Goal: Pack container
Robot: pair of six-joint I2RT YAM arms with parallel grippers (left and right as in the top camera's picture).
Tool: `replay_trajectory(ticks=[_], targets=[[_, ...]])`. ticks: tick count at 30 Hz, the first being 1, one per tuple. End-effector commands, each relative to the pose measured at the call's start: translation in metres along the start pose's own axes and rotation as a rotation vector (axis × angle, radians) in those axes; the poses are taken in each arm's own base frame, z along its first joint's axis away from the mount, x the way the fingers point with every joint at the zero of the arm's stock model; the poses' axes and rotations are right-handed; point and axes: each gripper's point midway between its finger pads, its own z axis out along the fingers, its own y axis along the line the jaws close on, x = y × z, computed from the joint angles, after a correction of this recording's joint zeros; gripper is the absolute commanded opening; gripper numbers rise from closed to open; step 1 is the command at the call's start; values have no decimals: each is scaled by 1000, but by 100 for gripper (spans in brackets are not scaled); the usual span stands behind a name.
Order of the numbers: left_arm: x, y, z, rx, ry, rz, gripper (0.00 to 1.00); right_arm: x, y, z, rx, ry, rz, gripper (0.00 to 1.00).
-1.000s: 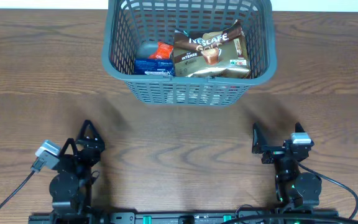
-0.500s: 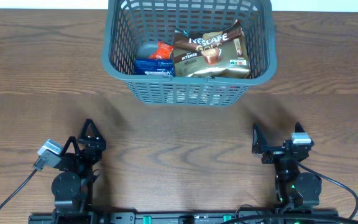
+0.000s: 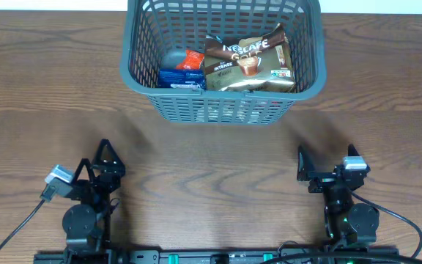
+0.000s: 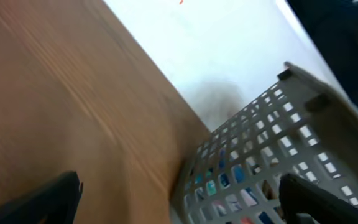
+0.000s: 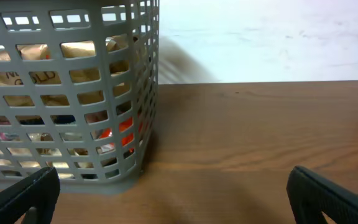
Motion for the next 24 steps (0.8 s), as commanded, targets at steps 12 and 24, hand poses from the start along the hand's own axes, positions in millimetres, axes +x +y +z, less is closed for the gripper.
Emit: replay_trajectory(ticks=[12,24], targets=[[24,12,5,15,68,286,99,1,-2,0,5,3,10,99],[27,15,5,31,69,896,99,1,-2,0,5,3,10,99]])
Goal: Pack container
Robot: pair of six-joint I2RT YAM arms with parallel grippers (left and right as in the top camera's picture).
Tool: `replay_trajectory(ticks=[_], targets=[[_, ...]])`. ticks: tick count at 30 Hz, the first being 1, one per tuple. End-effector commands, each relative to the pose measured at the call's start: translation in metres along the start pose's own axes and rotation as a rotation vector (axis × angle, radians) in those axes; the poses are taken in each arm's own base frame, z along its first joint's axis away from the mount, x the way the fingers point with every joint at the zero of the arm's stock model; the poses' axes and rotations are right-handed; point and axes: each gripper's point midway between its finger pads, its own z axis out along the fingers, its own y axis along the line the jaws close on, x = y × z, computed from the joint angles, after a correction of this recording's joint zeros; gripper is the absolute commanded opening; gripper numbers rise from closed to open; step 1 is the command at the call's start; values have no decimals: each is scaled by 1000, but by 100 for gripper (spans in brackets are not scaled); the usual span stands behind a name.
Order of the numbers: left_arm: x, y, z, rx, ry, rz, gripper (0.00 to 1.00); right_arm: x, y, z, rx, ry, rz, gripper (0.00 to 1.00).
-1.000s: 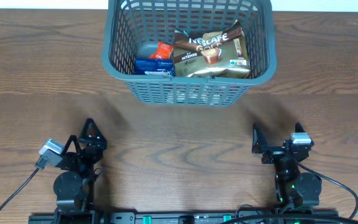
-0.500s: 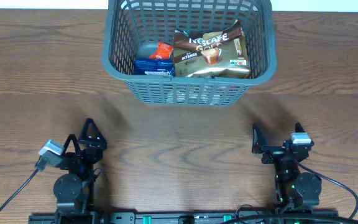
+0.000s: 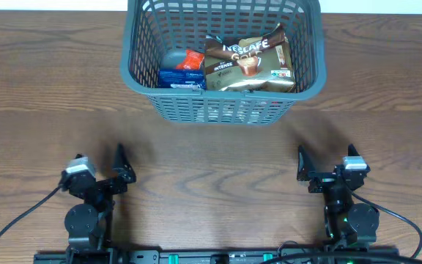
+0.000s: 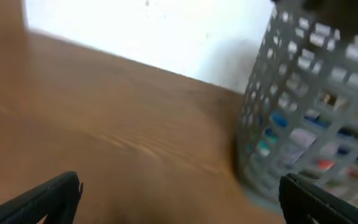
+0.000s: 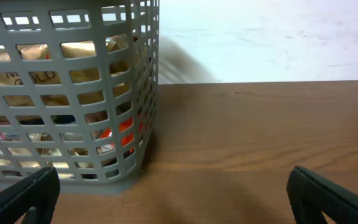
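Note:
A grey plastic basket (image 3: 224, 103) stands at the far middle of the wooden table. Inside it lie a gold Nescafe pouch (image 3: 249, 60), a blue packet (image 3: 178, 78), an orange packet (image 3: 191, 59) and a small grey round thing (image 3: 172, 57). My left gripper (image 3: 100, 166) rests low at the near left, open and holding nothing. My right gripper (image 3: 326, 160) rests at the near right, also open and holding nothing. The left wrist view is blurred, with the basket (image 4: 316, 112) to the right of the open gripper (image 4: 181, 205). The right wrist view has the basket (image 5: 61, 93) at the left, beyond the open gripper (image 5: 179, 202).
Bare wooden tabletop (image 3: 211, 169) lies between the basket and both grippers. A white wall (image 5: 266, 37) runs behind the table's far edge. Black cables (image 3: 20, 220) trail from the arm bases at the near edge.
My left wrist has turned: its view showed the table and basket steeply tilted, and now shows them nearly level. Overhead, the left gripper has swung round. The right arm and basket are unchanged.

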Motion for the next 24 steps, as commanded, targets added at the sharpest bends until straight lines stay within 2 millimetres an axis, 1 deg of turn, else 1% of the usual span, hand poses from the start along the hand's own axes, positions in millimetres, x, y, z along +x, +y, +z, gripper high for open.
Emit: replay_trajectory(ticks=[1,4,11,24], targets=[[16,2,2,1,34,264,98,1,-2,0,5,3,10,98],[16,2,2,2,33,310,98,1,-2,0,5,3,10,99],[16,3,3,1,33,333,98,1,-2,0,5,3,10,99],[16,3,3,1,36,336,99,1,-2,0,5,3,10,99]])
